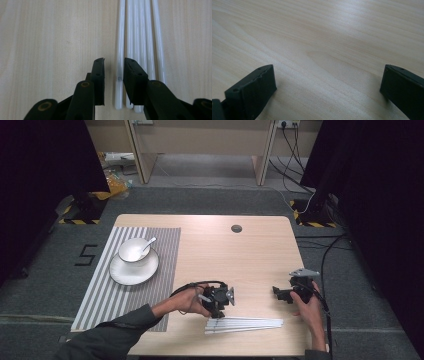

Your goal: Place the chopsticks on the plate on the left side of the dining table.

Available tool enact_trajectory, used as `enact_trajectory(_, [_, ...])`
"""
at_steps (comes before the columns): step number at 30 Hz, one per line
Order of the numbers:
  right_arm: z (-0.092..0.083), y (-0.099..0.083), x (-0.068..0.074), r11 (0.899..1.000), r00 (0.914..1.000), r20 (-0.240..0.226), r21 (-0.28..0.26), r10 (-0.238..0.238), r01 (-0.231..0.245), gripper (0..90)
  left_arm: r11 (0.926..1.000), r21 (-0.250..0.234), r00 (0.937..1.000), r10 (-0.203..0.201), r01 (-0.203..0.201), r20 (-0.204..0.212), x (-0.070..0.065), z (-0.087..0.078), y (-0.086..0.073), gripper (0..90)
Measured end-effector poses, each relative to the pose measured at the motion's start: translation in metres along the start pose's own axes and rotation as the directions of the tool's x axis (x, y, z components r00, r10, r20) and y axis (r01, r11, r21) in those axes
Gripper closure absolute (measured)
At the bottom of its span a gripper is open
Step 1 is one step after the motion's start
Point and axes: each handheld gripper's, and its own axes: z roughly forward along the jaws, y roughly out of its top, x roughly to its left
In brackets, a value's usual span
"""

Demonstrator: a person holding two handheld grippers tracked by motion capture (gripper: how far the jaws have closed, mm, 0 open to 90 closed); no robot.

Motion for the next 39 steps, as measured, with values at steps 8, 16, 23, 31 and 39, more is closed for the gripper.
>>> enact_trajectory(8, [0.0,0.0,0.0,1.0,1.0,0.0,0.0,0.0,0.0,0.2,0.9985,0.049,0.9996,0.025,-0.025,0.012,0.003,0.007,0.004,73.5])
enact_trajectory(16, [0.0,0.0,0.0,1.0,1.0,0.0,0.0,0.001,-0.001,0.2,0.9949,0.087,0.9986,0.049,-0.05,0.021,0.008,0.008,0.002,83.3])
enact_trajectory(23, [0.0,0.0,0.0,1.0,1.0,-0.001,0.001,0.002,-0.002,0.2,0.992,0.113,0.9982,0.055,-0.057,0.024,0.011,0.004,-0.005,83.4])
enact_trajectory(31, [0.0,0.0,0.0,1.0,1.0,-0.001,0.001,0.001,-0.001,0.2,0.9891,0.145,0.9996,0.021,-0.023,0.017,0.019,-0.008,-0.032,83.3])
enact_trajectory(39, [0.0,0.0,0.0,1.0,1.0,-0.001,0.001,0.002,-0.002,0.2,0.9833,0.182,1.0,0.0,0.0,-0.004,0.026,-0.018,-0.059,83.3])
